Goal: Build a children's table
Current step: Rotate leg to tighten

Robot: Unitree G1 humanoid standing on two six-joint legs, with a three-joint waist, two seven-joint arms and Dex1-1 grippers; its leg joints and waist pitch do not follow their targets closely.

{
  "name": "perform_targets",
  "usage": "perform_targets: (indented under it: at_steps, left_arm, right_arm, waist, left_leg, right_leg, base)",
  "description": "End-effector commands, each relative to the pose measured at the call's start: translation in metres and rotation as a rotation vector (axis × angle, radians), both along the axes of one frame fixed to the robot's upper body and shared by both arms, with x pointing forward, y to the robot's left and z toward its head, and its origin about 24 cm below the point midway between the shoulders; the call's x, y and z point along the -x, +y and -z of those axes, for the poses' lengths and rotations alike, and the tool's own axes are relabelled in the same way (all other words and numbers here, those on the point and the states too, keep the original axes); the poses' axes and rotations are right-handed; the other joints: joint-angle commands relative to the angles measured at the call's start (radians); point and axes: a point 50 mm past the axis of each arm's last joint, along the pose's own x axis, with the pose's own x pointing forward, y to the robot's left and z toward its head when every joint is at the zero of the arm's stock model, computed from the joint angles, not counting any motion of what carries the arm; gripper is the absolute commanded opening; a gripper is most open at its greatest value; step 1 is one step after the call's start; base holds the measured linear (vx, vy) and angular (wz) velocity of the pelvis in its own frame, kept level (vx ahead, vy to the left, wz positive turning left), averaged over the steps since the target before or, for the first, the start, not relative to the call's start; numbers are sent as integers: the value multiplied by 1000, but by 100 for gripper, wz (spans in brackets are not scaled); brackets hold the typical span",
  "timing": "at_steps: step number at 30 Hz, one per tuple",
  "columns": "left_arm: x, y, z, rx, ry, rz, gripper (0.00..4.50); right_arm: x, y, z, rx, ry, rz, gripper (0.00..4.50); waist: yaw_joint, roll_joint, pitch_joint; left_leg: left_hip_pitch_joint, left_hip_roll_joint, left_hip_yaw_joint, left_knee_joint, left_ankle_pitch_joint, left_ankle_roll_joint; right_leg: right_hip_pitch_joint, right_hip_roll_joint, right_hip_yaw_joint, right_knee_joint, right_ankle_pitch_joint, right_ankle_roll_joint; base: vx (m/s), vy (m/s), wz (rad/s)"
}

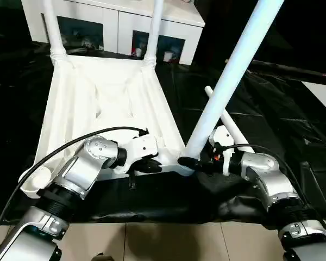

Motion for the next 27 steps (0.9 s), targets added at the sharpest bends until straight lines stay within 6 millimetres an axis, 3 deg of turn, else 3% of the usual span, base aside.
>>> perform_targets:
  at_steps: [1, 9, 14, 16, 17, 18, 22, 24, 27]
  left_arm:
    - [7, -17, 6, 11, 42, 99, 0]
    - [6, -15, 7, 10, 45, 97, 0]
    - [1, -20, 10, 50, 56, 7, 0]
    - [-10, -29, 15, 70, 31, -140, 0]
    - [-10, -29, 15, 70, 31, -140, 0]
    - [-19, -37, 17, 84, 23, -258, 0]
    - [-30, -45, 21, 82, 22, -438, 0]
    - [-34, -57, 23, 86, 24, -536, 0]
    - [-32, -66, 26, 73, 20, -544, 0]
  right_arm:
    - [-1, -3, -1, 32, -6, -14, 272]
    - [-3, -7, 5, 18, 24, 54, 260]
    - [-9, -12, 16, -33, 72, 290, 259]
    - [-13, -10, 29, -31, 107, 504, 259]
    - [-13, -10, 29, -31, 107, 504, 259]
    - [-16, -6, 37, -31, 141, 648, 259]
    - [-19, 4, 45, -21, 183, 801, 259]
    - [-25, 23, 46, -46, 240, 927, 259]
    - [-29, 41, 42, -65, 275, 943, 259]
  waist:
    - [-5, 10, -52]
    - [-5, 15, -51]
    - [-11, 18, -50]
    - [-19, 16, -49]
    - [-22, 16, -48]
    - [-26, 15, -51]
    - [-27, 19, -50]
    - [-32, 23, -54]
    - [-30, 22, -56]
  left_leg:
    - [12, 29, 0, -63, -210, -1]
    - [14, 29, 0, -64, -231, -7]
    - [14, 29, -4, -68, -279, -31]
    - [15, 29, -5, -69, -301, -46]
    - [17, 27, -7, -69, -324, -54]
    - [17, 26, -7, -67, -330, -59]
    - [17, 24, -10, -65, -351, -49]
    - [16, 22, -10, -65, -343, -54]
    - [14, 23, -7, -65, -317, -44]
  right_leg:
    - [43, -56, 50, -65, -193, -163]
    - [42, -55, 50, -66, -202, -168]
    - [38, -58, 50, -73, -276, -153]
    - [34, -58, 51, -78, -313, -144]
    - [30, -60, 49, -82, -355, -136]
    - [30, -61, 50, -82, -374, -129]
    - [26, -61, 48, -91, -411, -99]
    - [24, -58, 49, -86, -374, -102]
    - [27, -53, 49, -80, -281, -112]
  base:
    - [0, 0, 0]
    - [0, 0, 0]
    - [0, 0, 0]
    - [0, 0, 0]
    - [0, 0, 0]
    - [0, 0, 0]
    - [0, 0, 0]
    - [0, 0, 0]
    - [0, 0, 0]
